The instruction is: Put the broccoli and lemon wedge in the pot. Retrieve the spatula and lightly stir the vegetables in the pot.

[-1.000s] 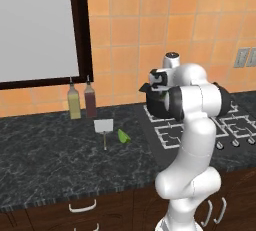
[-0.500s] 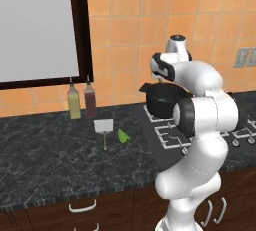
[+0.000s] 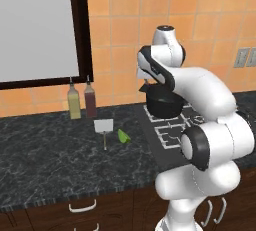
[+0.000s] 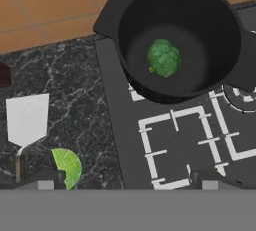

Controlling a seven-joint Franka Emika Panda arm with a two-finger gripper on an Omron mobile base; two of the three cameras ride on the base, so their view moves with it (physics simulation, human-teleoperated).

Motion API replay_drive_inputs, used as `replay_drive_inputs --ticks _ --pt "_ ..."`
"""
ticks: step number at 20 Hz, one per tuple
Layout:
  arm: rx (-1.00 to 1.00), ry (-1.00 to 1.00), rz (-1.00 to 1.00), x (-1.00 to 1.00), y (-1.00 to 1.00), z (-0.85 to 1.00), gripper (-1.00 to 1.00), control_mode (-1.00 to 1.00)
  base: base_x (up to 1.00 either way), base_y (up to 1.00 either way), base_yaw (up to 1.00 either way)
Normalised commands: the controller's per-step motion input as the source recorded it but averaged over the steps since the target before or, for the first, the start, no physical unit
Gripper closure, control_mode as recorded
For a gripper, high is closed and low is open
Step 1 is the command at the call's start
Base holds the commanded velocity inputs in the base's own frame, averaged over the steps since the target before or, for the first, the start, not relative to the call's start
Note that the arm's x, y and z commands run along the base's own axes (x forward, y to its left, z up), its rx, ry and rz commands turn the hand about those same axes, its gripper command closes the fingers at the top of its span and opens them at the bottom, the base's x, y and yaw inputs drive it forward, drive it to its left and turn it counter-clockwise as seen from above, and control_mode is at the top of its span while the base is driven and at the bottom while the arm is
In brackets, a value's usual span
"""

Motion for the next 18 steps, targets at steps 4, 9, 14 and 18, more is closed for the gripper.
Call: replay_drive_inputs --ticks 4,9,14,18 --pt "0.03 0.10 0.00 -0.99 0.77 -0.23 -1.00 -1.00 0.00 0.00 0.00" --pt "0.00 0.03 0.00 -0.50 0.59 -0.56 -1.00 -1.00 0.00 0.00 0.00" --pt "0.00 0.09 0.00 0.00 0.52 -0.59 -1.00 -1.00 0.00 0.00 0.00" --pt "0.00 0.13 -0.02 0.20 0.26 -0.69 -1.00 -1.00 0.00 0.00 0.00"
